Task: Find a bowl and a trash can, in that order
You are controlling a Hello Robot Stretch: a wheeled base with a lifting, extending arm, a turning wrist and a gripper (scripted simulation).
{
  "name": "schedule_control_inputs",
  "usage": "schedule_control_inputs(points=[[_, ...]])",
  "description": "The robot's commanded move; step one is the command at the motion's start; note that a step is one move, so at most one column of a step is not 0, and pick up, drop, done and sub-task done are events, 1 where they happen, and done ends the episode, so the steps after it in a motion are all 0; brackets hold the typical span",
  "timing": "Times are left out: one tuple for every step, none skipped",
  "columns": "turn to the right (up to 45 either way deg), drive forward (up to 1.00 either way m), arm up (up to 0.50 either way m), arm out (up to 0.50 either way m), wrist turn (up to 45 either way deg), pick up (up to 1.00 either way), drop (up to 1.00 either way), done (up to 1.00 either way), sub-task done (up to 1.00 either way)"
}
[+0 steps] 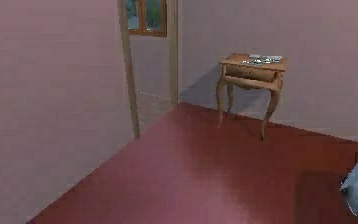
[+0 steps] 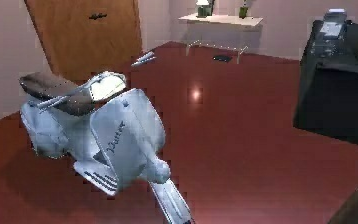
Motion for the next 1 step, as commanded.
schedule_control_inputs(points=[[0.0,1.0,0.0,0.0,0.0,0.0,0.0,0.0,0.0]])
